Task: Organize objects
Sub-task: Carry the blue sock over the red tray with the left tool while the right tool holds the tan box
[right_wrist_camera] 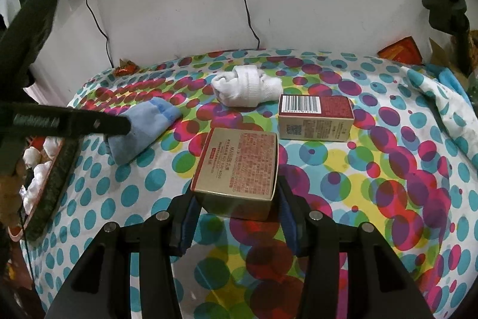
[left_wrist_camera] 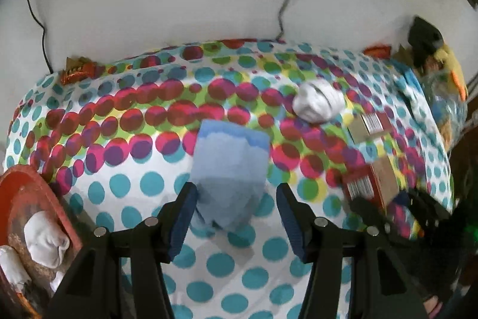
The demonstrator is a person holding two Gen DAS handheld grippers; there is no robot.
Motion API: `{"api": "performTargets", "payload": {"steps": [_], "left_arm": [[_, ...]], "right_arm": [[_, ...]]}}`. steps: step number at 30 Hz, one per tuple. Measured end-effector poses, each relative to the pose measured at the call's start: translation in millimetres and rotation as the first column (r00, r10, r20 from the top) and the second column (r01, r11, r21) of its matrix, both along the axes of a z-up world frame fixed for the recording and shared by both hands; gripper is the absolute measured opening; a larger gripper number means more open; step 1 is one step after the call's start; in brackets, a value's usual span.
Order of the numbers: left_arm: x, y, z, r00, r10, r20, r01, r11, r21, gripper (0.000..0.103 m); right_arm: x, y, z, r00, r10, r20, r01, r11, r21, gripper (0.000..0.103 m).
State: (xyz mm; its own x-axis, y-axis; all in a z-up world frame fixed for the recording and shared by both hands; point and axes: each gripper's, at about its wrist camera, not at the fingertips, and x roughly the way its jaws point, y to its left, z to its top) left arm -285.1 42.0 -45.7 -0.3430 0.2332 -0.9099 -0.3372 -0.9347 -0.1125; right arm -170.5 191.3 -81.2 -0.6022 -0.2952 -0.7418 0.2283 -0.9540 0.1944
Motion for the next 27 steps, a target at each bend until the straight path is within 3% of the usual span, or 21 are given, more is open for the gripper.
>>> {"api": "performTargets", "payload": {"steps": [10,18,20,21,22,27], "left_arm": [[-16,2,-22,0.998,0.013,0.062,-0.014,1.000,0.017,0.057],[-6,4,-25,0.999,0.051,0.011,-0.052,0.998,0.036,0.057],[-5,5,-26,0.998,0.055,0.009,-0.055,0.998,0.023,0.052],[-4,5,-26,0.998,0.065,-0.007,-0.065,0.998,-0.001,0.036],[-3,6,-26,0.997,0.072,-0.011,-0.072,0.997,-0.021,0.030],[2,0,-23,0.995,0.090,0.039,-0.092,0.995,0.035,0.027]], "right_arm": [[1,-2,-1,1.000,0.006,0.002,-0.006,1.000,-0.001,0.046],[1,-2,0,1.000,0.004,0.003,-0.004,1.000,-0.001,0.046],[1,-2,1,1.000,0.003,0.003,-0.003,1.000,0.002,0.046],[1,-2,1,1.000,0.003,0.002,-0.003,1.000,0.002,0.046],[0,-1,1,1.000,0.003,0.003,-0.003,1.000,0.001,0.046],[0,-1,2,1.000,-0.001,0.002,0.001,1.000,0.005,0.046]]}}
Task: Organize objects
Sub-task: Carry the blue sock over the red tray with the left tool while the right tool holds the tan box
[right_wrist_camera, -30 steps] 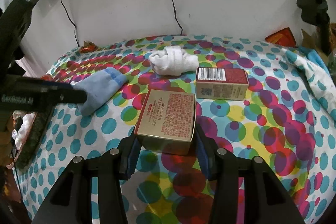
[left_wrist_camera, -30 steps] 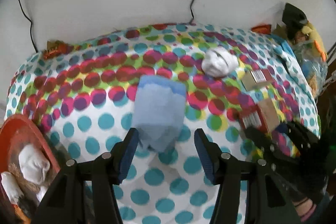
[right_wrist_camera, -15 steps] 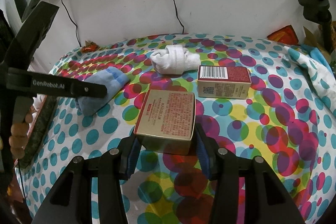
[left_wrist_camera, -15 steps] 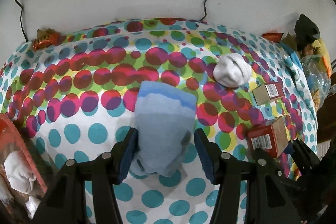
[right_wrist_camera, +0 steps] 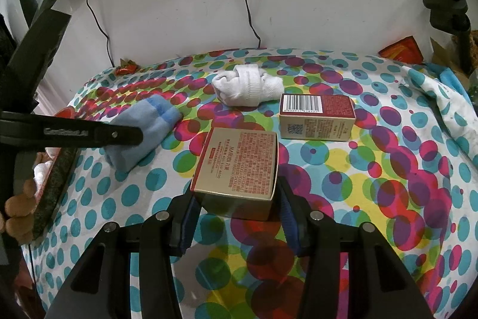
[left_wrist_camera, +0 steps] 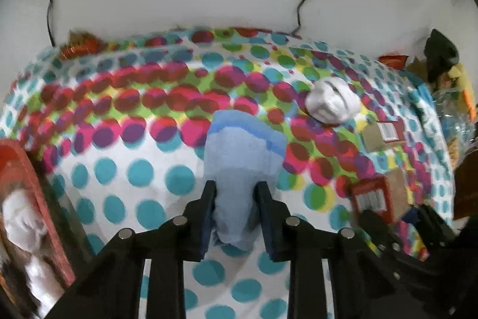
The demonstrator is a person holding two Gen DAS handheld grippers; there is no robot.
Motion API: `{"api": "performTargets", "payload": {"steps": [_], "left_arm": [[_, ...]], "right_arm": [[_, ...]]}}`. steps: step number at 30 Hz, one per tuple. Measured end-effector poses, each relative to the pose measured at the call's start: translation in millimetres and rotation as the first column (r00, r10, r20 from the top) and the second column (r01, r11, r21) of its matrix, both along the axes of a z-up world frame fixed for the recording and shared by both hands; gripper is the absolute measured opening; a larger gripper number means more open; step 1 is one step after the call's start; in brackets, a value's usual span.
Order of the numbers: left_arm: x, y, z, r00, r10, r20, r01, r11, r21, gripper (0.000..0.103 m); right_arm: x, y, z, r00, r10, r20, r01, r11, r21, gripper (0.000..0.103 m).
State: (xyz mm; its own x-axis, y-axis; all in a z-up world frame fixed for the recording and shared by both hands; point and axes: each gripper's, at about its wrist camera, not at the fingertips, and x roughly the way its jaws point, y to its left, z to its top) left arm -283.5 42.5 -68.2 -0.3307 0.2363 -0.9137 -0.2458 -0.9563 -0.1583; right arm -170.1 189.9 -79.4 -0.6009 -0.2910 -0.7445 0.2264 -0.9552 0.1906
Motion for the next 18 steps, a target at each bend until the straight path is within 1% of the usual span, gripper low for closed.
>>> {"api": "performTargets", "payload": {"steps": [4,8,12,13,16,18], "left_arm": [[15,0,10,1.000,0.013,-0.020,-0.013,1.000,0.002,0.027],[34,-1,23,0.998,0.024,-0.052,-0.025,0.999,-0.022,0.027],[52,-4,30,0.998,0.031,-0.057,-0.032,0.999,-0.020,0.027],[57,-4,32,0.998,0.024,-0.060,-0.026,0.999,-0.031,0.027],[72,-3,40,0.994,0.026,-0.106,-0.036,0.996,-0.088,0.027],[82,-7,45,0.992,0.041,-0.123,-0.052,0.995,-0.087,0.027]], "right_arm": [[0,-1,0,1.000,-0.001,0.000,0.001,1.000,0.002,0.046],[0,-1,0,1.000,-0.004,-0.001,0.004,1.000,0.003,0.046],[0,-2,-1,1.000,-0.004,-0.002,0.004,1.000,0.009,0.046],[-1,-1,0,1.000,-0.005,-0.003,0.005,1.000,0.010,0.046],[-1,-1,0,1.000,-0.010,-0.004,0.010,1.000,0.010,0.046],[-2,0,0,1.000,-0.013,-0.003,0.013,1.000,0.012,0.046]]}}
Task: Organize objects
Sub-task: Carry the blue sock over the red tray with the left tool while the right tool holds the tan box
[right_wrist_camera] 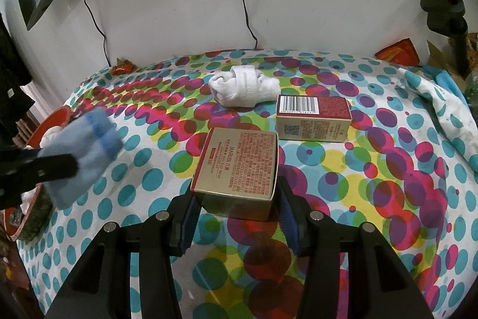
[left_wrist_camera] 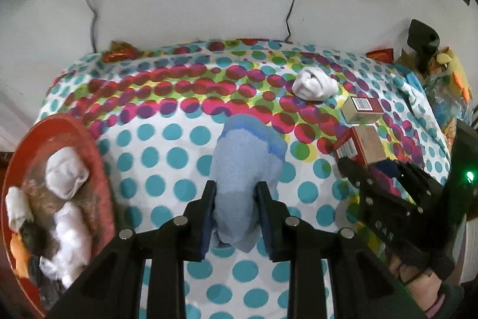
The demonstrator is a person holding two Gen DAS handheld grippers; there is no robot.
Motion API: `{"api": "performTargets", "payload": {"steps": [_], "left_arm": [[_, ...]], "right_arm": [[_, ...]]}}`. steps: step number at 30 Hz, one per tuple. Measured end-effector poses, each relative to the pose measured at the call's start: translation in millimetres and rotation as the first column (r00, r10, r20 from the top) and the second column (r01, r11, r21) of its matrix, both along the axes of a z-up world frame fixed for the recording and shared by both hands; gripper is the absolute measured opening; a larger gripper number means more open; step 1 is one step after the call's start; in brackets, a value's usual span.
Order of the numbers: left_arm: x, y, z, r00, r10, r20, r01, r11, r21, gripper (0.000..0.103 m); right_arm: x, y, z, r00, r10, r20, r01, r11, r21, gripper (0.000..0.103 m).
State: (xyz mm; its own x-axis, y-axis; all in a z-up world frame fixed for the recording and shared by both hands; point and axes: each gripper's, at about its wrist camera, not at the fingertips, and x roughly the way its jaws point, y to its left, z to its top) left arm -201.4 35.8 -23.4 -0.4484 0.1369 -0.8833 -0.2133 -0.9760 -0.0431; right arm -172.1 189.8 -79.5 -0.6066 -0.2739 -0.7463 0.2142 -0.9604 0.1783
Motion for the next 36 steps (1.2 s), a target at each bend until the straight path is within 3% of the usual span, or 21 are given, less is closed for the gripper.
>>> {"api": "performTargets", "payload": {"steps": [8,16,19,24,29,36], "left_arm": [[31,-32,11,0.997,0.082,0.013,-0.082,0.996,0.032,0.027],[51,-83,28,0.978,0.202,-0.042,-0.202,0.979,0.016,0.027],[54,-107,36,0.964,0.257,-0.072,-0.258,0.966,-0.001,0.027],[58,-149,41,0.936,0.343,-0.078,-0.342,0.939,0.036,0.027],[62,-178,39,0.910,0.402,-0.103,-0.405,0.914,-0.007,0.027],[73,-219,32,0.879,0.469,-0.079,-0.468,0.883,0.038,0.027]], "right_arm": [[2,-3,1,1.000,-0.002,-0.014,0.002,1.000,0.024,0.046],[4,-6,1,1.000,-0.003,-0.015,0.004,0.999,0.034,0.046],[4,-6,2,1.000,-0.006,-0.020,0.006,0.999,0.033,0.046],[4,-3,2,1.000,-0.014,-0.021,0.014,0.999,0.030,0.046],[3,-1,1,1.000,-0.022,-0.019,0.023,0.999,0.034,0.046],[3,-2,0,0.999,-0.034,-0.017,0.034,0.998,0.048,0.046]]}}
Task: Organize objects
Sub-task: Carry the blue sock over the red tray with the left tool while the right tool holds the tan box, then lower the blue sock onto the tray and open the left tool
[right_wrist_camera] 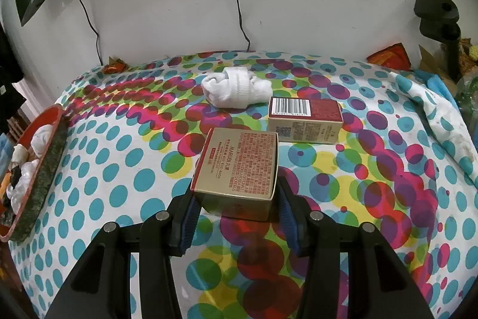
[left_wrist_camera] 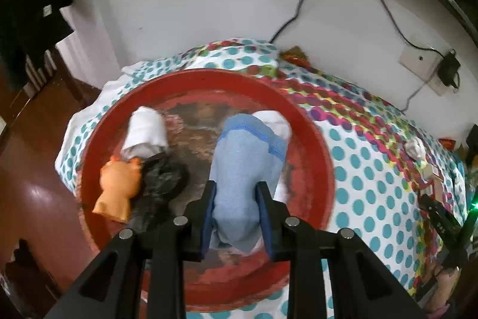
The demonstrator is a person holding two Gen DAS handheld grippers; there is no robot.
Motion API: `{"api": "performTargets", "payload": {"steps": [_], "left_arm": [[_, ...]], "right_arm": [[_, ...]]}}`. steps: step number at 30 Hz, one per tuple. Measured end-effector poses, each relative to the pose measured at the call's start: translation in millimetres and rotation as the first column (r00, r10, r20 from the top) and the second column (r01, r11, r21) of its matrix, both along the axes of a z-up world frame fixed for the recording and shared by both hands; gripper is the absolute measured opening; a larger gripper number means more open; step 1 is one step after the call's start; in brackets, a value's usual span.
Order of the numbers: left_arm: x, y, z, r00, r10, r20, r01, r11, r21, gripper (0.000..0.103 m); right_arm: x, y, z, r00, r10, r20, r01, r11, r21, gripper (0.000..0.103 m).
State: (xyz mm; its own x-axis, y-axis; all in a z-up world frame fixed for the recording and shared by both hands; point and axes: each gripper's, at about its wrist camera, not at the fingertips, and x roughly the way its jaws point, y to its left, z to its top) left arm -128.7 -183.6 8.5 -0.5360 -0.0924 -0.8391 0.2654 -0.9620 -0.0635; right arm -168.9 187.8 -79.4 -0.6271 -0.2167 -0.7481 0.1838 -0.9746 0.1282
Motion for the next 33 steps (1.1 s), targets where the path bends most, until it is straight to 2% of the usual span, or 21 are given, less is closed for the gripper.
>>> {"api": "performTargets", "payload": {"steps": [11,16,20,24,33], "left_arm": [[13,-33,-17,0.998,0.062,0.031,-0.062,0.998,0.022,0.027],[18,-39,-25,0.997,0.061,0.044,-0.063,0.997,0.039,0.027],[19,-42,-30,0.996,0.073,0.054,-0.073,0.997,0.004,0.027],[22,-49,-35,0.995,0.079,0.060,-0.081,0.996,0.034,0.027],[25,-53,-37,0.997,0.060,0.050,-0.062,0.998,0.027,0.028]], "right_arm": [[-1,0,-1,1.000,-0.020,0.002,0.020,0.999,0.029,0.046],[-1,-4,0,1.000,-0.016,-0.002,0.016,0.998,0.054,0.046],[0,-8,0,1.000,-0.010,-0.007,0.011,0.997,0.075,0.046],[0,-11,0,1.000,-0.009,-0.010,0.010,0.995,0.095,0.046],[-1,-13,-1,1.000,-0.012,-0.005,0.012,0.994,0.105,0.046]]}}
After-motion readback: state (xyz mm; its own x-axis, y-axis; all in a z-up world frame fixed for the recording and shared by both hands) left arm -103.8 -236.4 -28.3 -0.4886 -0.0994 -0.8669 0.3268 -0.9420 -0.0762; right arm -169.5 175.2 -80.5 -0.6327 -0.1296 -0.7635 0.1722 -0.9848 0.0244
